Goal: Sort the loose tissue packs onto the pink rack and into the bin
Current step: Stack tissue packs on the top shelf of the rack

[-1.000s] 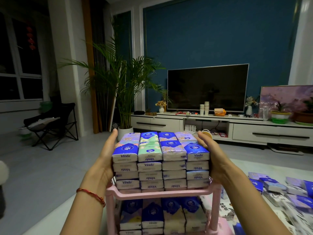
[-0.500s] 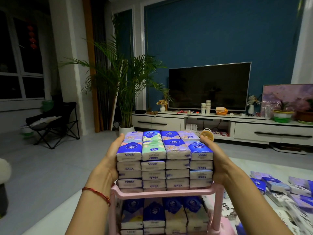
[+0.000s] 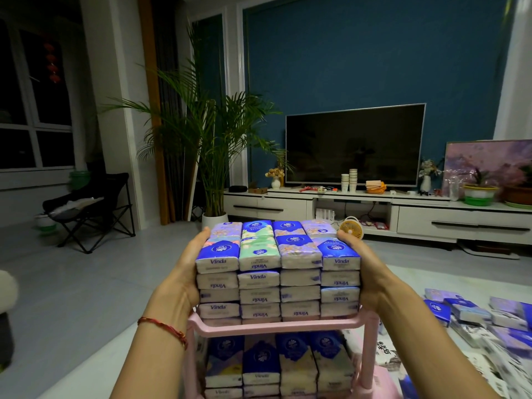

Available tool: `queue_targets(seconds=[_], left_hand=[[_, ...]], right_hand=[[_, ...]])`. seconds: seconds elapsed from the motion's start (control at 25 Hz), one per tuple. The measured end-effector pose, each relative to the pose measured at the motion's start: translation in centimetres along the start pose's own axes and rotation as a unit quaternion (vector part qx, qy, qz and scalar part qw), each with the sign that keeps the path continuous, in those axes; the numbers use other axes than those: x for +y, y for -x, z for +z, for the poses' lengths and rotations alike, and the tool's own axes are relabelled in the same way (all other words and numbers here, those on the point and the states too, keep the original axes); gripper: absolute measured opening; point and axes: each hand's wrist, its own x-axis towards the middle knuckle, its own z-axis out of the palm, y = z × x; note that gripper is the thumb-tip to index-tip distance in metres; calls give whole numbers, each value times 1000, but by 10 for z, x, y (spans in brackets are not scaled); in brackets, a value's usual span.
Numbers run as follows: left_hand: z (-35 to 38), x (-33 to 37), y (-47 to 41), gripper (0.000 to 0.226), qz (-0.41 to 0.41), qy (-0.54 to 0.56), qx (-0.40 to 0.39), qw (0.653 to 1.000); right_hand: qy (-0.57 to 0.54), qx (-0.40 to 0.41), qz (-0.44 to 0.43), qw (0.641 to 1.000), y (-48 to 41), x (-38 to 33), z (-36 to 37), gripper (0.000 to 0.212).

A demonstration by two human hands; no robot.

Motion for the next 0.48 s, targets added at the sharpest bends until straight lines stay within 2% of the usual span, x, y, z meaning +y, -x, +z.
queue_targets(seconds=[0.12,0.28,0.4,0.48], left_hand=[[-2,0,-2,65,-7,21,-20,1000],[-10,10,-4,68,9,33,11,999],[-14,25,-7,63,91,-37,103,990],[-2,39,12,46,217,-86,198,952]], right_hand=[[9,-11,-1,1000,0,1,-1,47],[20,-9,2,1000,-4,-2,-4,61],[23,7,-34,999,-9,-10,-12,60],[43,27,-72,996,-3,-22,-27,65]])
